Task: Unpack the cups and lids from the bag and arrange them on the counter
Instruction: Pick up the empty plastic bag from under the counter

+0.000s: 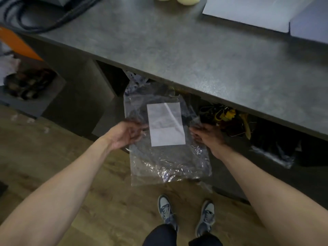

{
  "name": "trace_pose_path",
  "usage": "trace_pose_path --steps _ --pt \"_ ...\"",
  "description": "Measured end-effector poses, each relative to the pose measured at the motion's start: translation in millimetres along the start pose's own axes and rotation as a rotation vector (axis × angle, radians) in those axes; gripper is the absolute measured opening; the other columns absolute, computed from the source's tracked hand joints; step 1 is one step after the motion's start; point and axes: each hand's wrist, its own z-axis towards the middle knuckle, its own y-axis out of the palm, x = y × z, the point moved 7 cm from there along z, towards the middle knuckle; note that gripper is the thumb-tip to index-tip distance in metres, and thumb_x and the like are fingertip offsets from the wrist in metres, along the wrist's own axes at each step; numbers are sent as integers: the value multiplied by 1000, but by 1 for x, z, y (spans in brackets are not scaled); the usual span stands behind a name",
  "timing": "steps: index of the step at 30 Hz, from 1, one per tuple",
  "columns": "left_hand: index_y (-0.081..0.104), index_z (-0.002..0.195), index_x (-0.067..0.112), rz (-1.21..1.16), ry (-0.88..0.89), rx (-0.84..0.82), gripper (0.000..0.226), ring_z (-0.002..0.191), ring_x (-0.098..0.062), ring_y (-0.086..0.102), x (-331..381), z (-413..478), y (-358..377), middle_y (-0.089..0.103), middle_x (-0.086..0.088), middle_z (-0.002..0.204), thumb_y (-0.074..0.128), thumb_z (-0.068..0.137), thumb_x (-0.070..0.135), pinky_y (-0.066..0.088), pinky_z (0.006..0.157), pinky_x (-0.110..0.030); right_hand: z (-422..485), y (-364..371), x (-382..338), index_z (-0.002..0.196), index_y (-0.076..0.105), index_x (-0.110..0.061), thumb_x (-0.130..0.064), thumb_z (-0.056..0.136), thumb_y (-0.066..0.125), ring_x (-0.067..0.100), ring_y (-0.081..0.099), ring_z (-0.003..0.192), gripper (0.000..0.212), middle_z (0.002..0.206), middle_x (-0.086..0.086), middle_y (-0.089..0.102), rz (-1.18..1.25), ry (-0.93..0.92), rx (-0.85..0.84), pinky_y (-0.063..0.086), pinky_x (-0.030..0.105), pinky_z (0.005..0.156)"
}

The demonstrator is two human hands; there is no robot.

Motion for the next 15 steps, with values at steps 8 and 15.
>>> trace_pose_path --steps 8,15 --pt "65 109 1 72 272 361 25 101 -34 66 2 -59 -1 76 -15 100 71 87 12 50 100 -51 -37 -37 -5 100 68 -8 -5 87 71 12 74 84 13 105 11 75 -21 -3 -140 61 22 70" --pt "50 125 -8 149 471 397 38 70 -13 72 -23 -130 42 75 -19 101 64 93 10 60 69 -29 -109 -71 -15 108 45 -11 0 80 77 31 72 94 44 104 16 73 10 -264 -97 59 44 82"
